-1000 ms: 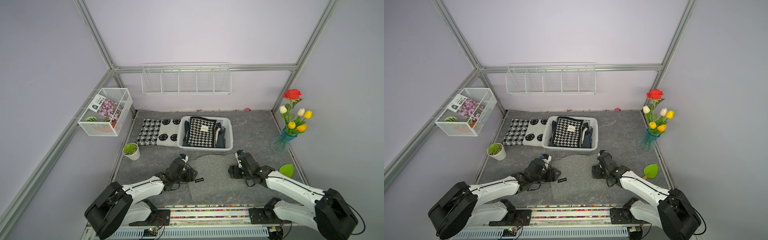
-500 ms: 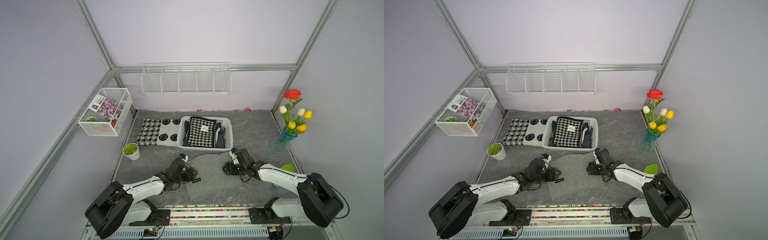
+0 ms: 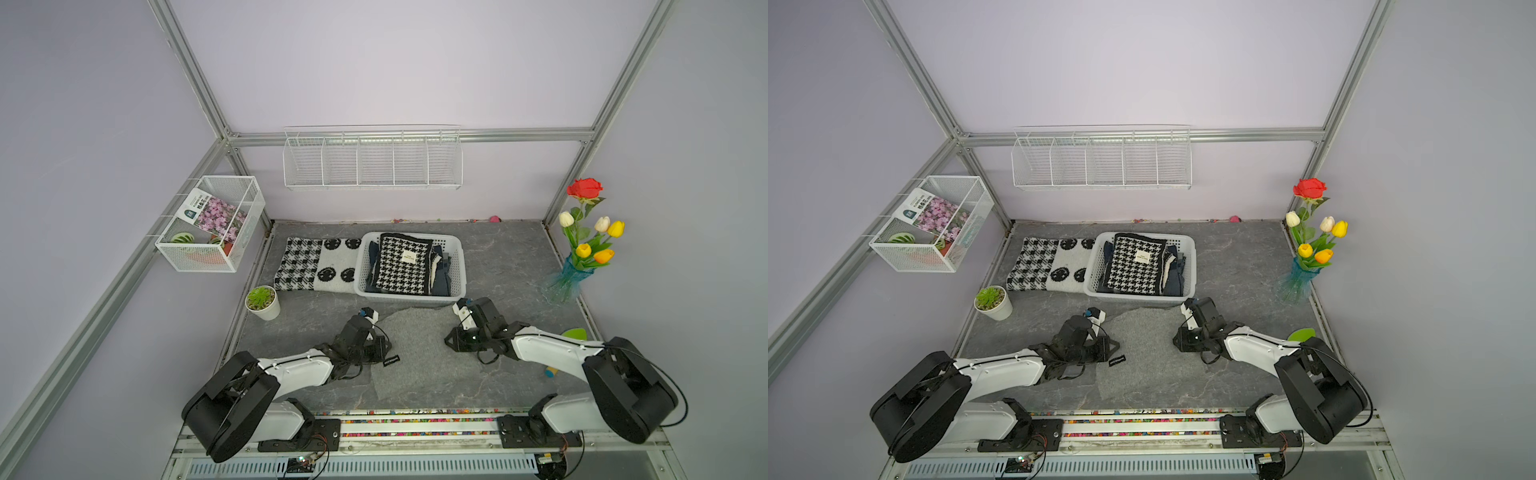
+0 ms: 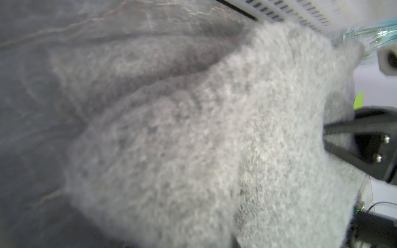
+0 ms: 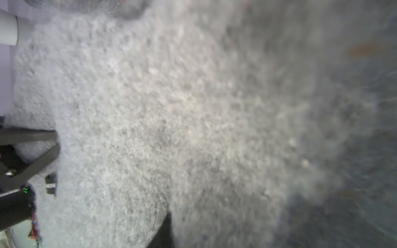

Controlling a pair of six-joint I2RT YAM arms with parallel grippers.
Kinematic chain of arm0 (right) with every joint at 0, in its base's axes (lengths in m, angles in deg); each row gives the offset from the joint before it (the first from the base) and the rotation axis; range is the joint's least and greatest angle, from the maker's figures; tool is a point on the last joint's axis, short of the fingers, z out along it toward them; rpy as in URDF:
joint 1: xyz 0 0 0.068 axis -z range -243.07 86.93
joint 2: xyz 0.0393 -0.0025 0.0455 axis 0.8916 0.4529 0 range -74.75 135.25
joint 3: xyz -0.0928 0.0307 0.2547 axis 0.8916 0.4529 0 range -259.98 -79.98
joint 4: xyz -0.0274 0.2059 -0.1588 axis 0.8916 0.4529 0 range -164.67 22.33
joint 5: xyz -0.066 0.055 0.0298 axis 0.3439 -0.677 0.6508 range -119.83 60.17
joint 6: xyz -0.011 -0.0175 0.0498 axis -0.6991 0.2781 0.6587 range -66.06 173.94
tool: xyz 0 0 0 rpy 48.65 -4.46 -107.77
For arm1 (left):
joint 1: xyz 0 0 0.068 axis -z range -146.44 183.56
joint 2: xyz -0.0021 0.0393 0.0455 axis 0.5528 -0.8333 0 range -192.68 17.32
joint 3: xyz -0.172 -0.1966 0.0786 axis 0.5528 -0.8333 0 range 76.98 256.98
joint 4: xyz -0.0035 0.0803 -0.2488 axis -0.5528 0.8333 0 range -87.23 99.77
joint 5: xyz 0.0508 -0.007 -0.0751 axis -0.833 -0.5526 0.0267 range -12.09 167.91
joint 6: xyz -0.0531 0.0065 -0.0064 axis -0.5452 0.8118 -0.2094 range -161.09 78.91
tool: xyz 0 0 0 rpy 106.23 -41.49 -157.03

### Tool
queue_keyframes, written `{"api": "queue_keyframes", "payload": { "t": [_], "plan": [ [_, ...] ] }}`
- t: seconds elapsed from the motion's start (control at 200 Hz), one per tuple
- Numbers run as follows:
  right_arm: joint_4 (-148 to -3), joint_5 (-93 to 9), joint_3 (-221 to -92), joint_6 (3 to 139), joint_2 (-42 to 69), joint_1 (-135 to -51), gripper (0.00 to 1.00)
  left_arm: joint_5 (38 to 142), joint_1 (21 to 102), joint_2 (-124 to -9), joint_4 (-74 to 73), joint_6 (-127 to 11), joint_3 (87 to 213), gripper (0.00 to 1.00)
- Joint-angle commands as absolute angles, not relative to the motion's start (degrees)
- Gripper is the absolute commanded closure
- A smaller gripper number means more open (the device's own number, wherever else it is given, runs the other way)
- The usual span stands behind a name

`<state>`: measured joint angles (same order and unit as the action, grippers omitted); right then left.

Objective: Put the folded scarf in the basket
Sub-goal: Pick up the scarf at the center of the board.

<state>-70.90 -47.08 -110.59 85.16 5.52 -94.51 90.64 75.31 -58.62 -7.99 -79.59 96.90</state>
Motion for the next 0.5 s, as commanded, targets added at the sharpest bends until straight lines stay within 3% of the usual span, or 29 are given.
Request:
{"api": "queue_keyframes", "payload": {
  "t": [0.0, 0.085, 0.495],
  "plan": [
    [-67.7, -48.0, -107.8, 85.3, 5.1, -94.8, 0.92, 92.1, 75.7, -56.9, -4.0, -78.6, 94.7, 1.0],
    [-67.8, -46.8, -107.1, 84.9, 2.8, -95.2, 1.0, 90.0, 75.9, -53.1, -1.7, -78.1, 94.6, 1.0],
    [-62.8, -42.1, -109.6, 83.6, -14.3, -103.4, 1.0, 89.5, 77.4, -35.6, 4.4, -76.6, 97.0, 1.0]
  ]
}}
